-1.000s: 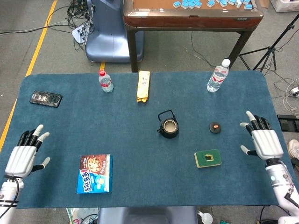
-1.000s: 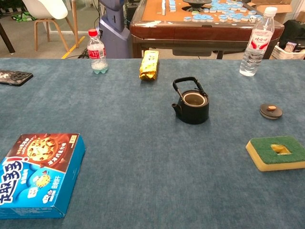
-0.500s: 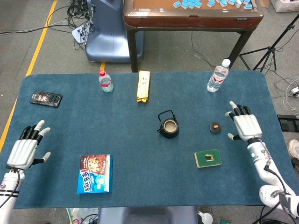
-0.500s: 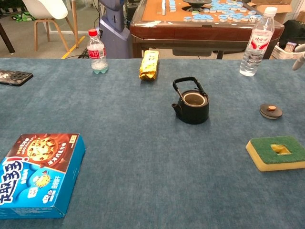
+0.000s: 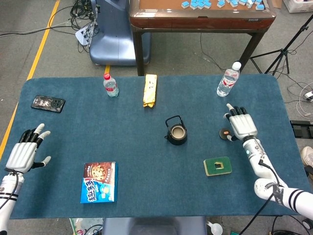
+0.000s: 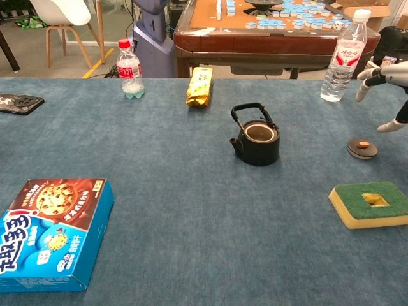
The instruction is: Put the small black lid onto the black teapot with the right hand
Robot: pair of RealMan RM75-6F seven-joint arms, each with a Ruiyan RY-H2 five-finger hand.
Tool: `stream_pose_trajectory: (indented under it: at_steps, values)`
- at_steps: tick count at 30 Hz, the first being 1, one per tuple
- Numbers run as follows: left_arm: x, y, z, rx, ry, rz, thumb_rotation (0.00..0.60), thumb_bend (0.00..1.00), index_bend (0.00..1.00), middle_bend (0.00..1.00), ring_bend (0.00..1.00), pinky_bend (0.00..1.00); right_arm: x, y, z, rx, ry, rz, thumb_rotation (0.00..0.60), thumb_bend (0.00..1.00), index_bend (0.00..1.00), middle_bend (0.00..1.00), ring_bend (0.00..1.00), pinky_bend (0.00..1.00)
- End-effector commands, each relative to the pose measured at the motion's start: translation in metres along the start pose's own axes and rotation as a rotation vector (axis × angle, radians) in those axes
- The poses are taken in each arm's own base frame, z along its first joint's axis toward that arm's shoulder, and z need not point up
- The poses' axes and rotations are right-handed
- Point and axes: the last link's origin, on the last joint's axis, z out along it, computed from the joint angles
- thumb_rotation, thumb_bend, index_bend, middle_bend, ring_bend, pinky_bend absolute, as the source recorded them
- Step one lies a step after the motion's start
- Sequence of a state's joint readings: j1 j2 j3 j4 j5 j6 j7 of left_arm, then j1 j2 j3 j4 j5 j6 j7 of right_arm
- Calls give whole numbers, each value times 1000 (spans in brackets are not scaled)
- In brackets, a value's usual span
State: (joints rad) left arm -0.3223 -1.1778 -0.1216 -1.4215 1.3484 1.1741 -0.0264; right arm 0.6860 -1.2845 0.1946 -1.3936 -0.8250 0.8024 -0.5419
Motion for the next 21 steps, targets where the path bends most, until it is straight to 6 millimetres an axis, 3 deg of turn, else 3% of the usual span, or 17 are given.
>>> stream_pose_trajectory:
  at_steps: [1,21]
  values:
    - [-1,-1,2,2,-3,-6,600,258,156,0,0,0,-1,-3,3,4,-12,-10,600,218,262,0,0,0]
    - [-5,-4,5,5,-11,-8,600,258,156,0,0,0,-21,-12,9,22,-78,-80,600,218,262,0,0,0]
